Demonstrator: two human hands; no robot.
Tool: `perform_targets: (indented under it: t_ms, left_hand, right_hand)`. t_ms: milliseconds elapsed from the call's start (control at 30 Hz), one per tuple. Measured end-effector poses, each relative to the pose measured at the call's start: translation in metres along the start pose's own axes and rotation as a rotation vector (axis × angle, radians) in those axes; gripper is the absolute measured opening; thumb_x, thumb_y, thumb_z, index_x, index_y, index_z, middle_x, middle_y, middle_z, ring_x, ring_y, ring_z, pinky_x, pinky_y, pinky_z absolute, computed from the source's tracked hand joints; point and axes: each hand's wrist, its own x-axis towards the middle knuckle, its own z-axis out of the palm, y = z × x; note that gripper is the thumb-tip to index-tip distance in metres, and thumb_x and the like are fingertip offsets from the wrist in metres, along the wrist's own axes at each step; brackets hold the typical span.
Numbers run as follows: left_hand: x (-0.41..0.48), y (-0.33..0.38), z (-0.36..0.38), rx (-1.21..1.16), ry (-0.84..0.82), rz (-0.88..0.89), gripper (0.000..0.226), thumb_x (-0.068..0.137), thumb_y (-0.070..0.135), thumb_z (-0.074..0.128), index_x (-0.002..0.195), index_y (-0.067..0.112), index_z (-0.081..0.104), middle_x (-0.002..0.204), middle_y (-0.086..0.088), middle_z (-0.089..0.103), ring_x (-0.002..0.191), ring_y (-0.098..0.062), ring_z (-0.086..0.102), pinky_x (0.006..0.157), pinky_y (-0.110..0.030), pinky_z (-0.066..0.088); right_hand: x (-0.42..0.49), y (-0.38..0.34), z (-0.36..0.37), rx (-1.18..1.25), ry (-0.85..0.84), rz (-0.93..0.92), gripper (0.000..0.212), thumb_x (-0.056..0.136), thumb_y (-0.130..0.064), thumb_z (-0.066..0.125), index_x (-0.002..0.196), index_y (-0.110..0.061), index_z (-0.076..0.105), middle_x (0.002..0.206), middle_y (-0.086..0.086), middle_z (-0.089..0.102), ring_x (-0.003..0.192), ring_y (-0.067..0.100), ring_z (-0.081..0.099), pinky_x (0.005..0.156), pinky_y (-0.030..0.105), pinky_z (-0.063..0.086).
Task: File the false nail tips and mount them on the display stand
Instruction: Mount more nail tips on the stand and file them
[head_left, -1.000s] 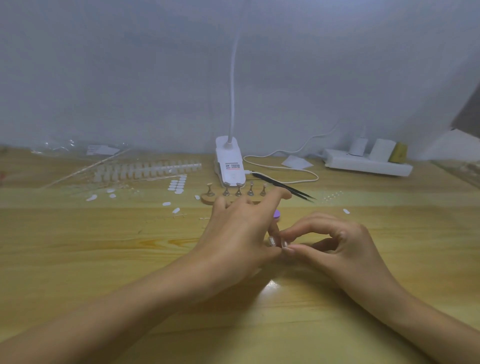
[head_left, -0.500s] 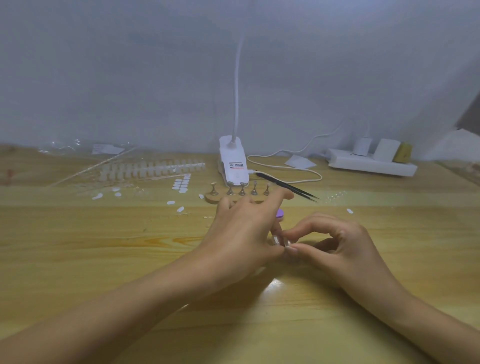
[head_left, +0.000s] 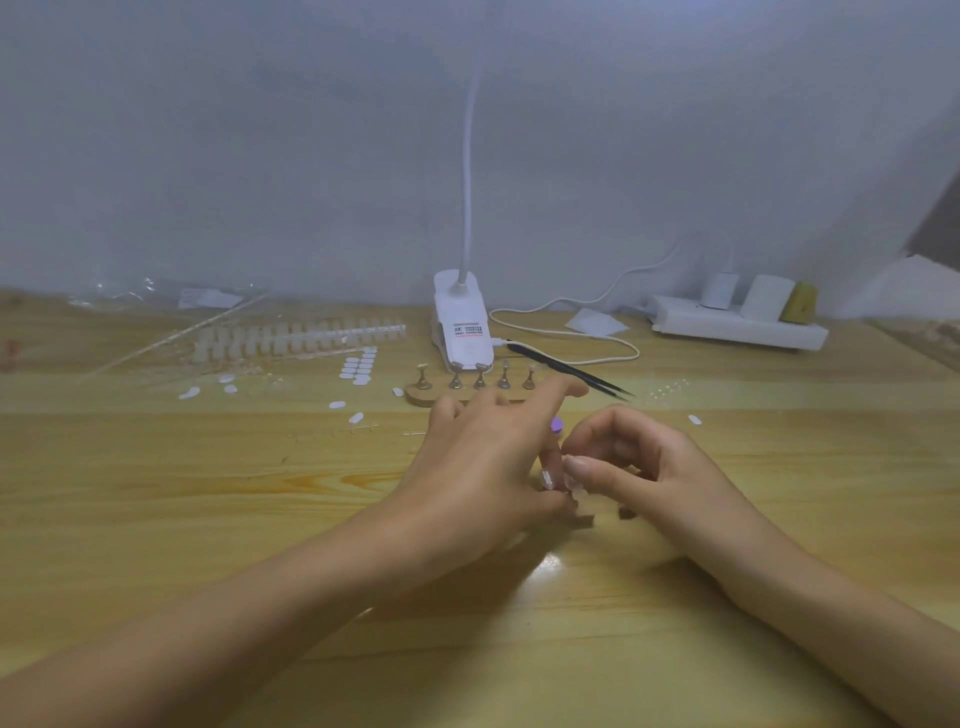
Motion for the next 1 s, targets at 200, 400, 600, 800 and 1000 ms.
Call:
perform_targets:
  t_ms: [200,400,600,800,1000]
  left_hand:
    - [0.000,0.001,0.001,0.016,0.022,0.020,0.076,0.081,0.037,0.073,0.138,0.050,0.025,0.093,0.025,0.063,0.112,-0.004,0.039,0.085,-0.028,0.016]
    - [-0.001,0.002,0.002,0.020,0.041,0.033,0.073,0.080,0.036,0.072,0.137,0.050,0.027,0.089,0.025,0.063,0.110,-0.004,0.041,0.081,-0.028,0.016]
    - [0.000,0.002,0.001,0.031,0.028,0.037,0.074,0.081,0.037,0.072,0.137,0.049,0.026,0.089,0.025,0.062,0.113,-0.004,0.040,0.082,-0.027,0.015]
    - [0.005,-0.004,-0.026,0.009,-0.261,0.028,0.098,0.073,0.046,0.081,0.146,0.049,0.015,0.105,0.027,0.061,0.109,0.005,0.039,0.098,-0.033,0.024]
    - [0.001,-0.035,-0.063,-0.034,-0.495,-0.040,0.107,0.071,0.033,0.087,0.145,0.056,0.013,0.113,0.027,0.051,0.112,-0.002,0.050,0.092,-0.017,0.041]
  right_hand:
    - [0.001,0.003,0.000,0.012,-0.008,0.042,0.016,0.088,-0.022,0.072,0.093,-0.015,0.059,0.089,0.002,0.075,0.067,0.001,0.061,0.057,0.006,0.040]
    - [0.000,0.003,0.001,0.035,-0.017,0.024,0.025,0.080,-0.031,0.073,0.093,-0.016,0.059,0.085,-0.001,0.073,0.067,0.001,0.060,0.057,0.006,0.040]
    - [0.002,0.001,-0.002,0.053,-0.041,0.072,0.033,0.072,-0.039,0.072,0.096,-0.020,0.059,0.090,0.004,0.076,0.071,0.001,0.064,0.057,0.005,0.040]
    - [0.007,-0.002,-0.008,0.064,-0.084,0.146,0.054,0.073,-0.058,0.075,0.110,-0.022,0.060,0.093,-0.005,0.077,0.079,0.004,0.066,0.059,0.015,0.043]
    - [-0.002,-0.003,-0.018,-0.183,-0.216,0.021,0.069,0.068,-0.016,0.090,0.117,-0.052,0.057,0.102,-0.010,0.071,0.090,0.003,0.063,0.070,0.013,0.046]
